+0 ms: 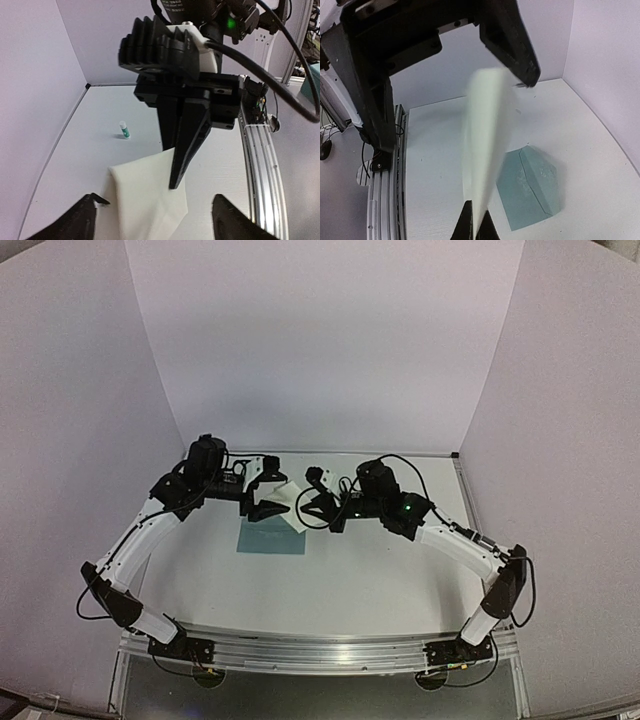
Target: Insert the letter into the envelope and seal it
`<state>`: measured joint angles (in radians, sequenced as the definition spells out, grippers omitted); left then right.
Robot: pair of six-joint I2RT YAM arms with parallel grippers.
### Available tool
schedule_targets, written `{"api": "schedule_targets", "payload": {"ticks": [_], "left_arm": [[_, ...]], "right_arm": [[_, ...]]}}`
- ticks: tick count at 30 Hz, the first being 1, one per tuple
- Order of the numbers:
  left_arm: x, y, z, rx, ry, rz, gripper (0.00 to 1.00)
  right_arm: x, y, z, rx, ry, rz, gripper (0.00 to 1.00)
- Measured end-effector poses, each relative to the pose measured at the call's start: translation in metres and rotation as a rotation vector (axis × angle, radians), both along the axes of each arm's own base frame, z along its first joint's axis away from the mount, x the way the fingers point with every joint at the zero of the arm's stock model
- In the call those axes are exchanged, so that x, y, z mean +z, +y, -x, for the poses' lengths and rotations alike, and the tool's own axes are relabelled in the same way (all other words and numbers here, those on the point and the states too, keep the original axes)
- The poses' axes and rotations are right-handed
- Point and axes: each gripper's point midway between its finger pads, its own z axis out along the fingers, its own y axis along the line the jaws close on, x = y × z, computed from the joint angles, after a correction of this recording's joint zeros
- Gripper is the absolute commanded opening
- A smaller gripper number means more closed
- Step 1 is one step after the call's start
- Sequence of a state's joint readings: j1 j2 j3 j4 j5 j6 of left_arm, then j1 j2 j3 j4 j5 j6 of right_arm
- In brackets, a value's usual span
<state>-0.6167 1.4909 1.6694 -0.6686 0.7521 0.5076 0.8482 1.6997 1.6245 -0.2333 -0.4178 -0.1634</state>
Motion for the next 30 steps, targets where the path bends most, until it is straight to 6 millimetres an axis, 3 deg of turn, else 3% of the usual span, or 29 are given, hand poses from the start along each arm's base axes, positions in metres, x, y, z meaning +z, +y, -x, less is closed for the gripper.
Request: {"api": "schedule_targets", "payload": {"ticks": [5,9,13,16,24,30], "left_arm": [[0.0,0.016,-0.009,0.04,-0.025,-0.035,0.97],[-0.001,0.025,-0.007,0.022,-0.037,-0.06,0.9],[-0.003,0.024,0.005,-0.029,-0.001,-0.056,0.73],[-0.001,0.023,0.012,-0.061,0.02,-0.044,0.55],[0.006,0.018,0.025,-0.138,0.092,-0.02,0.3],[0.002,0.016,0.03,-0.164,0.15,-0.016,0.11]], "right_arm": [[-0.003,-0.01,0.014,0.021,0.039,0.021,0.0],[0.004,-0.013,0.027,0.066,0.072,0.005,0.0],[0.011,-0.012,0.035,0.107,0.101,-0.009,0.0],[0.022,-0.01,0.038,0.13,0.1,-0.028,0.0],[0.036,-0.006,0.04,0.162,0.081,-0.048,0.0],[0.031,-0.002,0.037,0.172,0.074,-0.036,0.0]]}}
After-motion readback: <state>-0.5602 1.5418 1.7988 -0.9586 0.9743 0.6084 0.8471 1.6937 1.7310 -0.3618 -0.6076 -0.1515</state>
